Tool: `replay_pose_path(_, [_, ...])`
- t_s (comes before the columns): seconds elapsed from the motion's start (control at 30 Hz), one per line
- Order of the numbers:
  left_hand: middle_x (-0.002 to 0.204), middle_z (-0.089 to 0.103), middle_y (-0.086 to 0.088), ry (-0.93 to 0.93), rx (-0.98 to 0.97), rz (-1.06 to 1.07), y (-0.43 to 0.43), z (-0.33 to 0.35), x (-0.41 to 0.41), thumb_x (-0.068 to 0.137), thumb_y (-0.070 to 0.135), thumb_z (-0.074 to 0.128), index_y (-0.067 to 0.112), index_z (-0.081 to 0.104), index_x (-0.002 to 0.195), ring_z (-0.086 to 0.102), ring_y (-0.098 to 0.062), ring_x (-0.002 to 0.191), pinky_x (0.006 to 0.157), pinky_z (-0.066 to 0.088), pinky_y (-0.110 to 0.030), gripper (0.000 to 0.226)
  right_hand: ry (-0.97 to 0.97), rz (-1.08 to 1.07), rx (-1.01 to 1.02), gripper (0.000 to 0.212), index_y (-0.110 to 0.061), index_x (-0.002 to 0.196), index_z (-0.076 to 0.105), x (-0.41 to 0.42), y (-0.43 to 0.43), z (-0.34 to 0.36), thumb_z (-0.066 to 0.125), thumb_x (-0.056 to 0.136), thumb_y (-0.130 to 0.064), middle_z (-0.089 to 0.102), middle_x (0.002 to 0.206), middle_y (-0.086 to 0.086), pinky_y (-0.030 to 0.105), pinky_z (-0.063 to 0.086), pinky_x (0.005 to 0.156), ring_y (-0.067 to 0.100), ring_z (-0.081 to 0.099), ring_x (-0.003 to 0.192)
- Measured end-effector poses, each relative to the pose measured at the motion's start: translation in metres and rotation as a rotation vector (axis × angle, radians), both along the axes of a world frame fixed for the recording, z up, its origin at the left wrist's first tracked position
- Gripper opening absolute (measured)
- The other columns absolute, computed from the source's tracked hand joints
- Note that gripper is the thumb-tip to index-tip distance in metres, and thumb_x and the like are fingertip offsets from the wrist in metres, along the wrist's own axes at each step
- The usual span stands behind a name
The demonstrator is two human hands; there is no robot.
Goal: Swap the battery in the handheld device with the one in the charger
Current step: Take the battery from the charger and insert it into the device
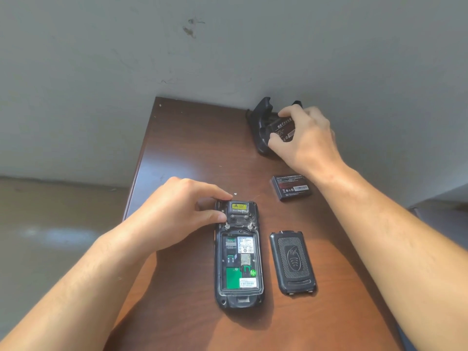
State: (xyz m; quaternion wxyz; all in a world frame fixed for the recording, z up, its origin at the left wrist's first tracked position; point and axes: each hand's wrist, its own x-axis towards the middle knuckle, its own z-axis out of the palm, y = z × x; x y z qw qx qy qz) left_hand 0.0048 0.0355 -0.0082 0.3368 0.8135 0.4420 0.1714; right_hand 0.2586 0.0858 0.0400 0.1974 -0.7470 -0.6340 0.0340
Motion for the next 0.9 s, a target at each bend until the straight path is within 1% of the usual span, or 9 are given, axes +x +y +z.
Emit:
replay_pose_path(0.07, [0.055,0.052,0.049,0.004,-0.001,-0.003,0.000,0.000,0.001,0.080,0.040,0.076,0.044,0.071,0.113,0.056,0.009,0.061,0.058,0.036,-0.015,0.033,0.025,0.035,0.039,0.053,-0.032,0.128,0.060,-0.002,-0.010,0.007,0.067,0.078,-0.046,0.057,0.125,0.002,0.035,0.048,0.094,0.028,0.062,0.106])
replay_pose_path(0.17, [0.054,0.054,0.047,0.011,-0.002,-0.002,0.000,0.002,0.000,0.080,0.040,0.076,0.043,0.072,0.112,0.057,0.008,0.060,0.056,0.036,-0.011,0.033,0.063,0.110,0.069,0.065,-0.024,0.136,0.054,-0.009,-0.029,0.019,0.067,0.076,-0.045,0.058,0.129,0.001,0.039,0.049,0.099,0.023,0.060,0.112])
replay_pose_path(0.3, [0.053,0.060,0.036,-0.001,-0.014,0.013,-0.002,0.004,0.000,0.080,0.039,0.077,0.042,0.072,0.110,0.061,0.001,0.056,0.058,0.039,-0.010,0.031,0.076,0.255,0.068,0.077,-0.017,0.144,0.048,-0.017,-0.074,0.032,0.070,0.073,-0.040,0.059,0.130,0.002,0.041,0.051,0.099,0.021,0.061,0.114])
replay_pose_path(0.43, [0.053,0.053,0.048,0.006,-0.010,0.014,-0.003,0.005,0.001,0.081,0.037,0.077,0.041,0.072,0.110,0.056,0.010,0.057,0.061,0.037,-0.013,0.030,0.021,0.447,-0.054,0.081,-0.013,0.149,0.045,-0.027,-0.133,0.025,0.069,0.075,-0.036,0.057,0.139,0.001,0.038,0.049,0.106,0.018,0.058,0.126])
replay_pose_path(0.5, [0.053,0.054,0.047,0.005,0.001,0.019,-0.003,0.005,0.001,0.081,0.037,0.077,0.041,0.072,0.111,0.057,0.009,0.057,0.062,0.037,-0.015,0.031,-0.016,0.538,-0.140,0.080,-0.015,0.147,0.045,-0.036,-0.154,0.016,0.068,0.074,-0.036,0.056,0.142,0.000,0.038,0.047,0.107,0.018,0.055,0.129])
replay_pose_path(0.63, [0.053,0.052,0.049,0.006,0.019,0.025,-0.005,0.004,0.001,0.081,0.037,0.076,0.041,0.072,0.112,0.055,0.016,0.059,0.063,0.037,-0.015,0.031,-0.054,0.614,-0.239,0.071,-0.024,0.137,0.047,-0.048,-0.176,-0.006,0.067,0.071,-0.039,0.058,0.136,-0.008,0.036,0.048,0.101,0.012,0.053,0.127])
replay_pose_path(0.7, [0.053,0.048,0.053,0.003,0.021,0.023,-0.006,0.005,0.000,0.081,0.037,0.076,0.040,0.072,0.113,0.053,0.021,0.062,0.064,0.035,-0.012,0.033,-0.068,0.628,-0.263,0.065,-0.024,0.133,0.049,-0.051,-0.181,-0.012,0.065,0.073,-0.041,0.058,0.135,-0.009,0.035,0.048,0.101,0.011,0.050,0.129])
replay_pose_path(0.8, [0.054,0.047,0.055,0.009,0.022,0.021,-0.005,0.005,0.000,0.082,0.037,0.076,0.039,0.072,0.114,0.052,0.022,0.064,0.063,0.033,-0.008,0.033,-0.073,0.641,-0.262,0.052,-0.023,0.124,0.054,-0.052,-0.180,-0.015,0.063,0.076,-0.042,0.061,0.134,-0.007,0.034,0.048,0.103,0.012,0.048,0.130])
replay_pose_path(0.9, [0.054,0.046,0.056,0.017,0.024,0.021,-0.004,0.005,0.000,0.082,0.038,0.076,0.040,0.071,0.115,0.053,0.022,0.064,0.062,0.033,-0.008,0.033,-0.074,0.659,-0.276,0.049,-0.023,0.122,0.057,-0.051,-0.177,-0.014,0.064,0.078,-0.042,0.061,0.138,-0.008,0.033,0.047,0.104,0.012,0.043,0.134])
